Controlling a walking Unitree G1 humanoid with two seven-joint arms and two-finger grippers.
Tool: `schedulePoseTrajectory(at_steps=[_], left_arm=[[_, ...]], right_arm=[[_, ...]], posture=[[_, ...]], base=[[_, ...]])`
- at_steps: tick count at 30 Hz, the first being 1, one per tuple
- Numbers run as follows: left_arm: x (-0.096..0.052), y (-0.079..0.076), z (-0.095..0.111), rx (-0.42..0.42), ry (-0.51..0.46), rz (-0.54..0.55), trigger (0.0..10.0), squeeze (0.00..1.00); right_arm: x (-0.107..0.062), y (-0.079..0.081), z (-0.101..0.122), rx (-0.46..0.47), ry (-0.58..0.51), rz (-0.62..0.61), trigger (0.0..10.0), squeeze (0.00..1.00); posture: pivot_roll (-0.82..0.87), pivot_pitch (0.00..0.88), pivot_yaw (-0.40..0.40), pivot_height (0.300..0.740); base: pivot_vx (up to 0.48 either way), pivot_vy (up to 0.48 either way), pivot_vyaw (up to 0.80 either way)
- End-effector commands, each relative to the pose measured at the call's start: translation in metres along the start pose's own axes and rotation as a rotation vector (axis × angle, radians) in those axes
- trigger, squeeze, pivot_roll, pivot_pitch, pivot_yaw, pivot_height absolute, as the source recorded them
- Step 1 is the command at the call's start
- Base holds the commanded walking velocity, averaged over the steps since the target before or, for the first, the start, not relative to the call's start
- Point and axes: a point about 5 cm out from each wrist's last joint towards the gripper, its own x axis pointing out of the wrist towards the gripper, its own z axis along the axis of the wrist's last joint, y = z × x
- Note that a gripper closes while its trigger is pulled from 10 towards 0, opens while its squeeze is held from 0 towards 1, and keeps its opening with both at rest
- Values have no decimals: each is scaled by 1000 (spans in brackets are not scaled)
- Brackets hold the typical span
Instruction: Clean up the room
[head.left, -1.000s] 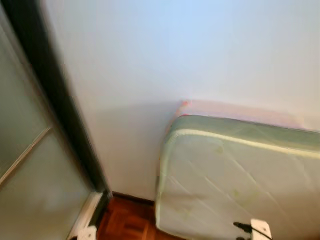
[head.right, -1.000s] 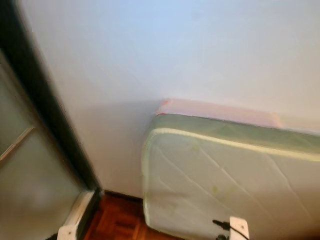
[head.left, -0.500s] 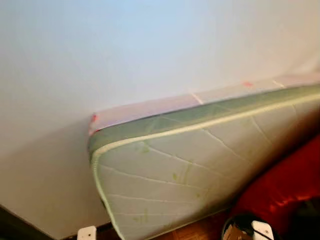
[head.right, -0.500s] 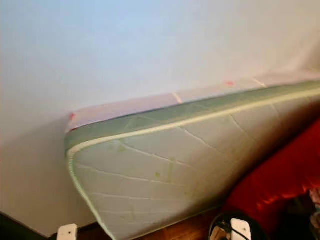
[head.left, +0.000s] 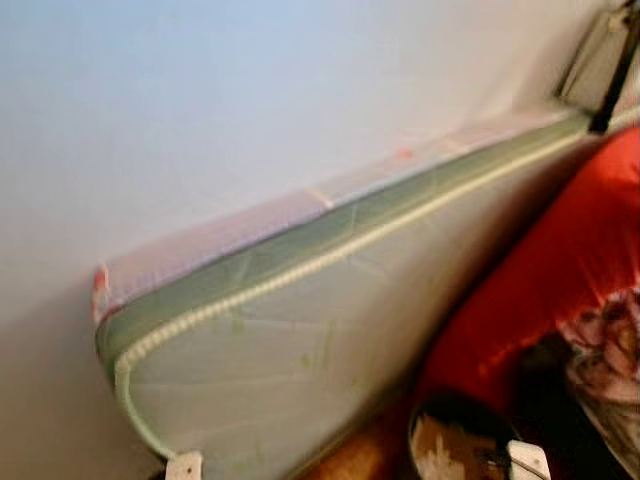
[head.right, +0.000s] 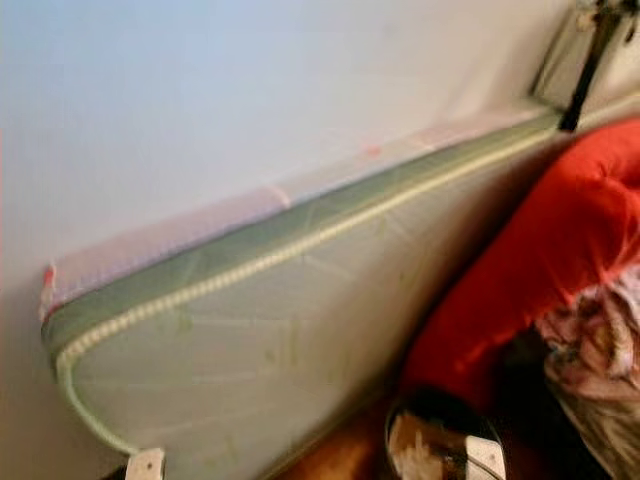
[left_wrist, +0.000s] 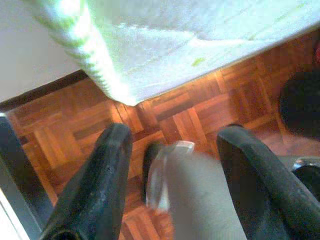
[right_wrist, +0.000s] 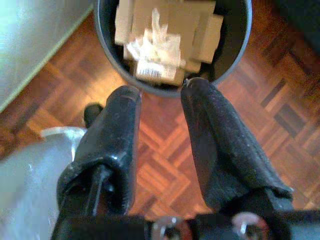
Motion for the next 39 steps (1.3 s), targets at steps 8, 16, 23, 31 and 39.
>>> schedulePoseTrajectory(at_steps=[8,16,23,31,39], left_arm=[[-1,24,9,106,24,14,10000,0],[0,10,6,114,28,0,10000,0],[3,-6,9,139,25,-18,10000,0],[1,21,20,142,11,8,10000,0],[3,-10,8,149,28,-23,10000,0]], right_arm=[[8,32,40,-50,-54,127,10000,0],[8,33,40,-44,-57,130,10000,0],[8,32,40,-46,-60,124,10000,0],[8,32,39,-42,-51,117,10000,0],[8,31,38,-40,-47,114,10000,0]], posture=[[112,62,-47,740],[112,63,-47,740],[111,59,-47,740],[113,52,-48,740],[112,42,-49,740]], base=[[0,0,0],[0,0,0],[0,0,0],[0,0,0],[0,0,-759]])
